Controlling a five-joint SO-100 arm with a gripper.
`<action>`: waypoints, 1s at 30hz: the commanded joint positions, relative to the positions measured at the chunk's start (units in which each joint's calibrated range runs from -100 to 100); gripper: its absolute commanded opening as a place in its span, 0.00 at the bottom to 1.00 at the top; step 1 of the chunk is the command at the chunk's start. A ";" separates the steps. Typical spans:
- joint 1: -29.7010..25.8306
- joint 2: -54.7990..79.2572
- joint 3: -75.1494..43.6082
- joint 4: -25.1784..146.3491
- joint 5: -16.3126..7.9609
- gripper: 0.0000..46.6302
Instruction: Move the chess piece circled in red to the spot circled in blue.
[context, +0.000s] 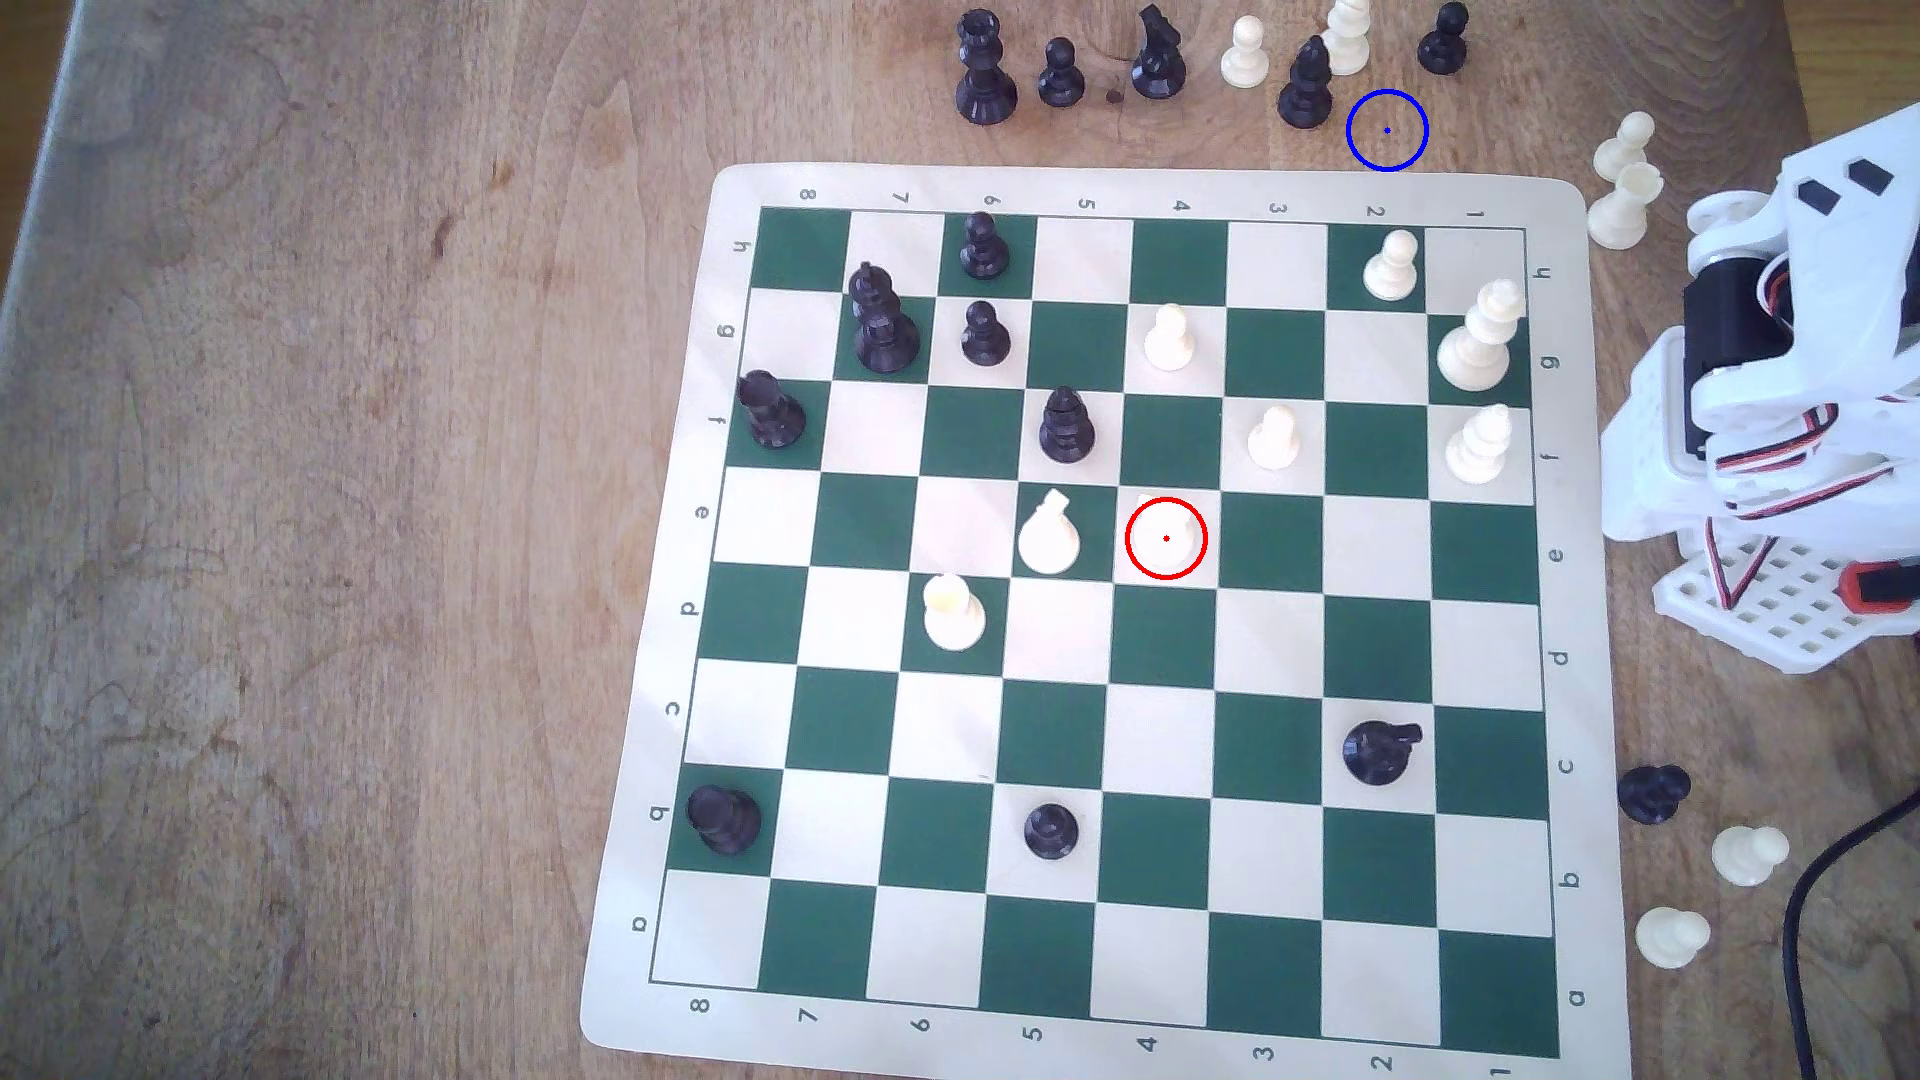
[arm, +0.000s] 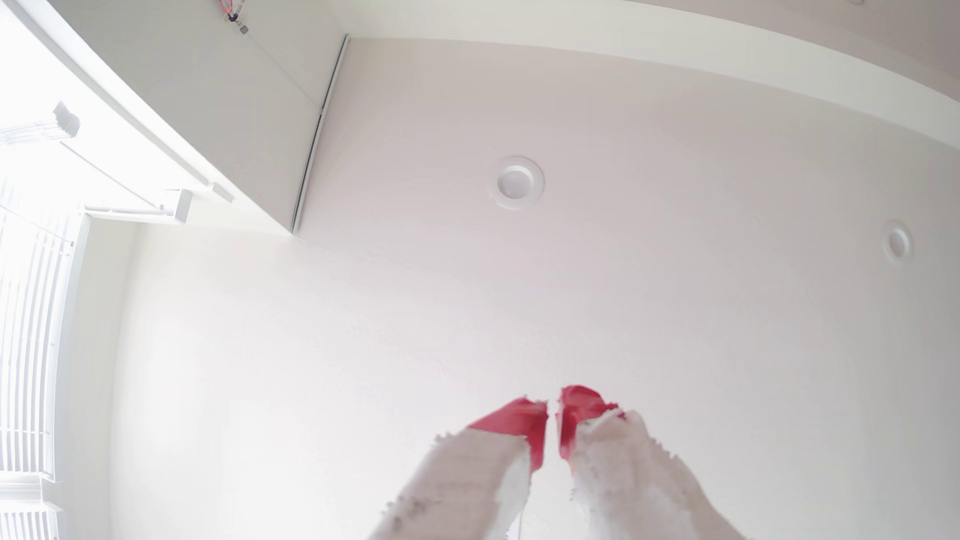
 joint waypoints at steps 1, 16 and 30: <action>-1.52 0.14 1.27 -0.62 0.15 0.02; -4.02 0.14 -6.80 58.02 -0.15 0.02; 0.98 0.22 -22.94 113.79 -0.68 0.00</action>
